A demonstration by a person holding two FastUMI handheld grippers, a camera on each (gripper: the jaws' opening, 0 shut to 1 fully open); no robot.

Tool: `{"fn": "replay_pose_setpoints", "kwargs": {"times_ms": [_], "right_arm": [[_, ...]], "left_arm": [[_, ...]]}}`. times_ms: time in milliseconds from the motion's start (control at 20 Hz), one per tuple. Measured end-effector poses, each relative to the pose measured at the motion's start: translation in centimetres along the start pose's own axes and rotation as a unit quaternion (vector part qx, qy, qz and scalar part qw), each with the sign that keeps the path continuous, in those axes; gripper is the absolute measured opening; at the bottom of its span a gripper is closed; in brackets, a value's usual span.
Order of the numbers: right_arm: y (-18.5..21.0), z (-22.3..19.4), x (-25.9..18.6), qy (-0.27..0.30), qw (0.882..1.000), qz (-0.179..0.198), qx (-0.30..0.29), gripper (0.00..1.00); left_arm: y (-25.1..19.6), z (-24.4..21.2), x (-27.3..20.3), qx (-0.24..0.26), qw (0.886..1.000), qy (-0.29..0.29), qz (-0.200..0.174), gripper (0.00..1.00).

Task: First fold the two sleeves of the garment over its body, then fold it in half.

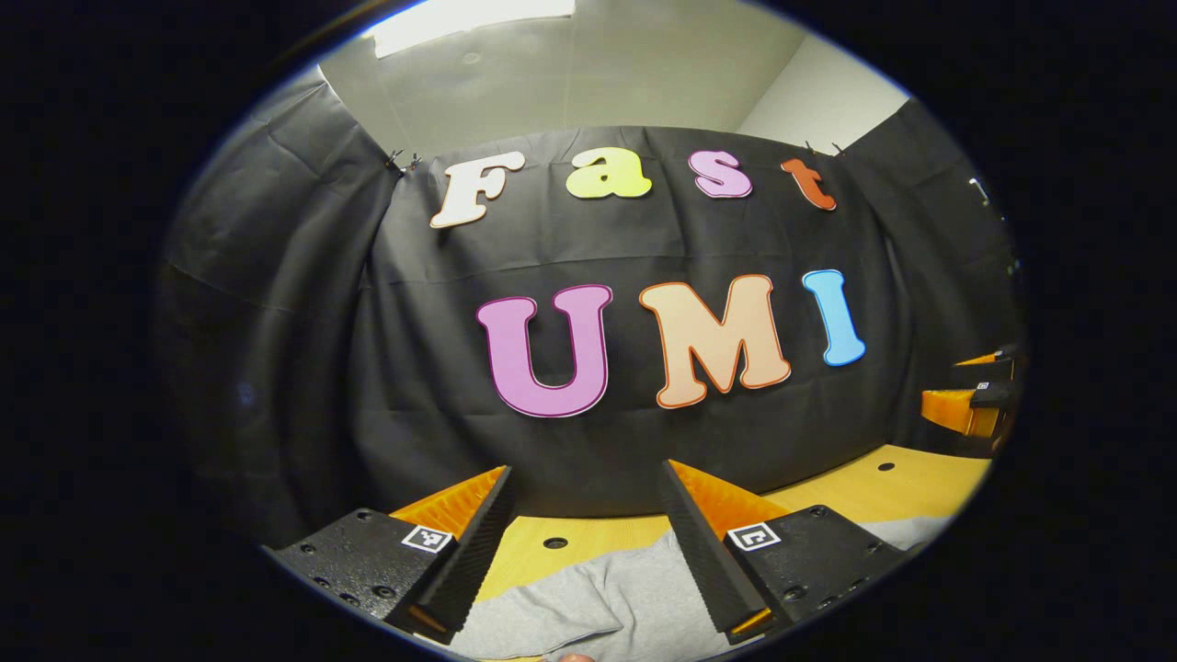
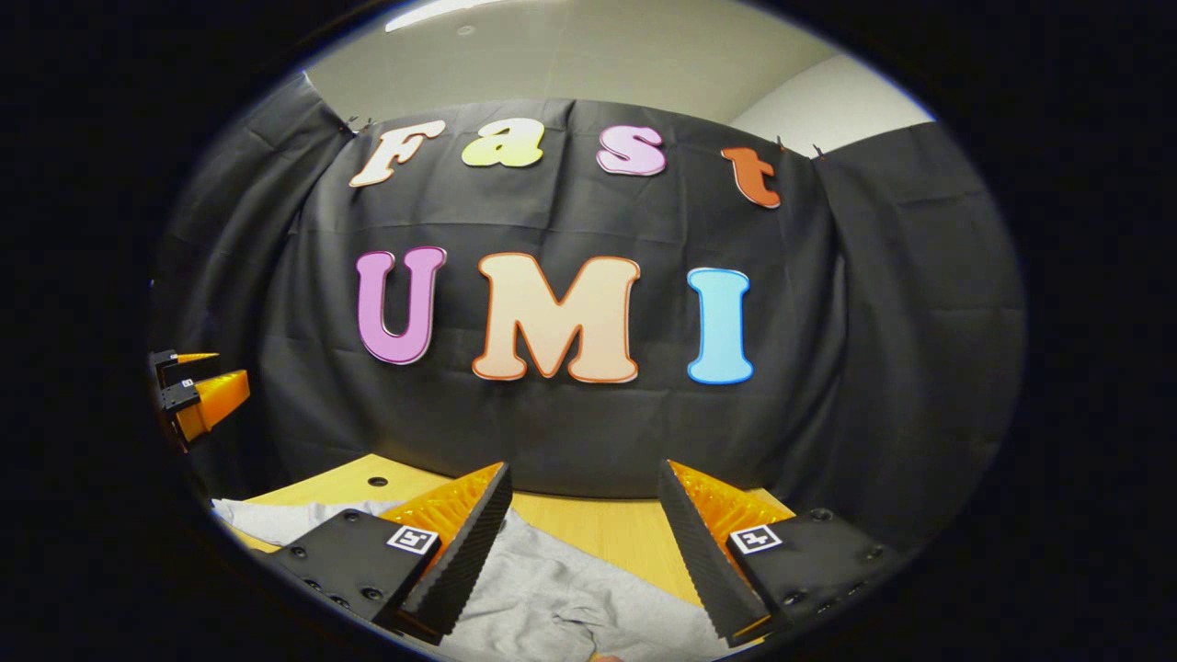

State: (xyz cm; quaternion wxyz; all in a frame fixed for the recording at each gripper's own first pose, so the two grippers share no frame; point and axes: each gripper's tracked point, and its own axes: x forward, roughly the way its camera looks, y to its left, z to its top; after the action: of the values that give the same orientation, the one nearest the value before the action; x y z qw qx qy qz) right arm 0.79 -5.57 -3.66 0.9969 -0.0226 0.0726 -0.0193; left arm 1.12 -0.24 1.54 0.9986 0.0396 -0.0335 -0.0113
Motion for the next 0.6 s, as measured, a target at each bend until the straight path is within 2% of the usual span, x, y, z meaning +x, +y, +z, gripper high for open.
{"fn": "replay_pose_setpoints", "kwargs": {"times_ms": [100, 250, 450, 550, 600], "right_arm": [[-3.5, -0.8, 0.3, 0.013, 0.999, -0.036, 0.002, 1.0], [-7.9, -2.0, 0.3, 0.037, 0.996, -0.084, -0.01, 0.99], [-12.2, -5.3, -0.9, 0.085, 0.99, -0.103, -0.043, 1.0], [-14.2, -7.4, -1.8, 0.116, 0.985, -0.111, -0.058, 0.96], [-15.0, -8.3, -2.5, 0.13, 0.983, -0.114, -0.062, 0.99]], "left_arm": [[-0.3, -0.4, 0.2, -0.004, 1.0, 0.005, -0.005, 0.92], [-0.9, -0.6, 0.6, -0.009, 1.0, 0.01, -0.014, 0.93], [-1.7, -0.5, 1.0, -0.008, 1.0, 0.014, -0.023, 0.94], [-2.1, -0.6, 1.2, -0.007, 0.999, 0.017, -0.027, 0.92], [-2.2, -0.5, 1.3, -0.005, 0.999, 0.017, -0.029, 0.94]]}}
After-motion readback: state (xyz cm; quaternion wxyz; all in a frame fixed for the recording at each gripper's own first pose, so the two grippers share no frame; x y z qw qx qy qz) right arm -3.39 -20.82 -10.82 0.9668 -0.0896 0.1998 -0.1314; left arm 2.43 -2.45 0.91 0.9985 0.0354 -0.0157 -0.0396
